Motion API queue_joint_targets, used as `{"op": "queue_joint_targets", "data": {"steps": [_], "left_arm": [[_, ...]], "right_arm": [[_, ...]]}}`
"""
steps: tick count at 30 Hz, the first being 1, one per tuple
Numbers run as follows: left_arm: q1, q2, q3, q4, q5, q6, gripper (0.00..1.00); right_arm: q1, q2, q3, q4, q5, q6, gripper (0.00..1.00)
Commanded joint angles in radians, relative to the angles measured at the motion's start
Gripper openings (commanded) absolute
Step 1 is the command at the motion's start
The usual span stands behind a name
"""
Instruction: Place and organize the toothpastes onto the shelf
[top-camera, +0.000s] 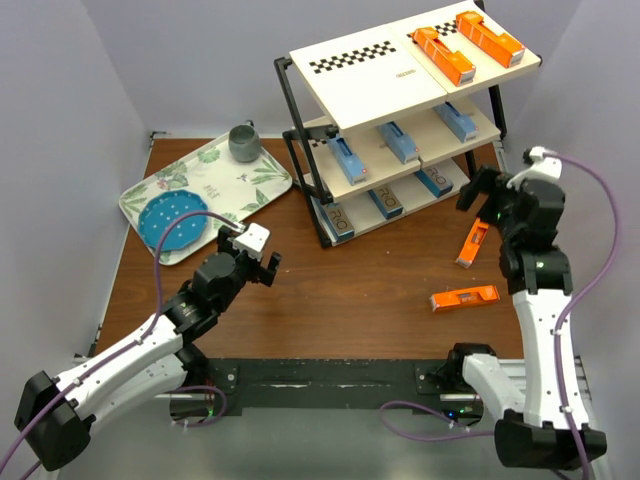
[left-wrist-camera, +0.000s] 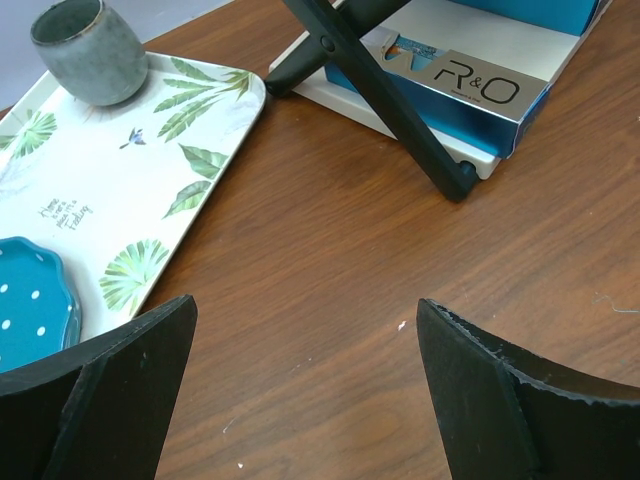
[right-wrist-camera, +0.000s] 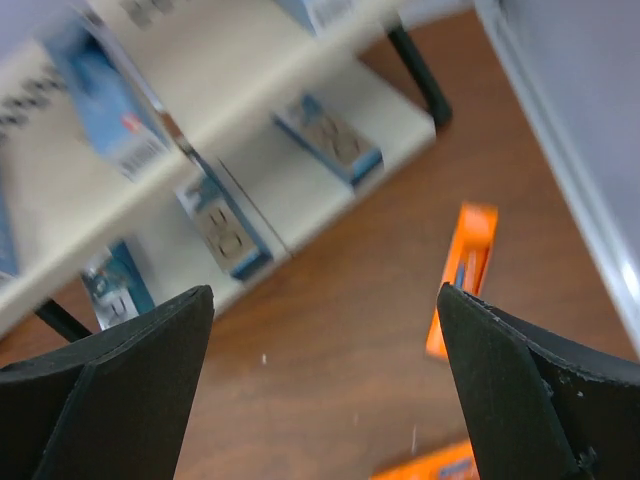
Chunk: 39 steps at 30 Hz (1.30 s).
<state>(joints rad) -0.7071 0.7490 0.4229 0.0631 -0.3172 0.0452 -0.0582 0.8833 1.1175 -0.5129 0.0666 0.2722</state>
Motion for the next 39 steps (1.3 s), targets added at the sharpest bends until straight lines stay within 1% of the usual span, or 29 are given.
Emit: {"op": "queue_joint_targets", "data": {"steps": [1, 5, 7, 9, 12, 16, 21, 23, 27, 29, 33, 37, 38, 39], "left_arm": [[0.005, 0.000, 0.048, 0.037, 0.020, -0.016, 0.97], [0.005, 0.001, 0.050, 0.037, 0.027, -0.021, 0.97], [0.005, 0.003, 0.050, 0.037, 0.035, -0.025, 0.97], [0.005, 0.006, 0.051, 0.038, 0.038, -0.031, 0.97], [0.003, 0.016, 0.059, 0.034, 0.040, -0.038, 0.97], [0.005, 0.020, 0.062, 0.026, 0.043, -0.038, 0.96], [0.005, 0.013, 0.062, 0.024, 0.043, -0.038, 0.96], [0.005, 0.013, 0.063, 0.023, 0.046, -0.038, 0.96], [0.005, 0.012, 0.065, 0.021, 0.047, -0.038, 0.96], [0.005, 0.010, 0.066, 0.021, 0.049, -0.038, 0.96], [0.005, 0.009, 0.066, 0.021, 0.049, -0.038, 0.96], [0.005, 0.009, 0.068, 0.020, 0.049, -0.038, 0.96], [0.005, 0.007, 0.068, 0.020, 0.049, -0.038, 0.96], [0.005, 0.009, 0.068, 0.020, 0.049, -0.039, 0.96]], "right_arm": [[-0.003, -0.104, -0.163, -0.181, 0.175, 0.274, 0.99], [-0.002, -0.174, -0.274, -0.323, 0.277, 0.386, 0.99], [-0.002, -0.197, -0.330, -0.383, 0.283, 0.455, 0.99], [-0.003, -0.228, -0.370, -0.398, 0.253, 0.516, 0.99], [-0.003, -0.241, -0.450, -0.385, 0.188, 0.590, 0.99], [-0.003, -0.221, -0.551, -0.348, 0.160, 0.663, 0.98], [-0.002, -0.221, -0.634, -0.265, 0.183, 0.758, 0.88], [-0.003, -0.199, -0.663, -0.243, 0.193, 0.780, 0.87], [-0.003, -0.132, -0.706, -0.165, 0.205, 0.803, 0.83], [-0.002, -0.122, -0.717, -0.113, 0.210, 0.805, 0.81], [-0.003, -0.084, -0.742, -0.061, 0.205, 0.818, 0.79], [-0.002, -0.046, -0.742, -0.036, 0.211, 0.812, 0.77], [-0.003, -0.037, -0.742, -0.032, 0.210, 0.805, 0.74], [-0.003, -0.034, -0.740, -0.038, 0.208, 0.803, 0.73]]}}
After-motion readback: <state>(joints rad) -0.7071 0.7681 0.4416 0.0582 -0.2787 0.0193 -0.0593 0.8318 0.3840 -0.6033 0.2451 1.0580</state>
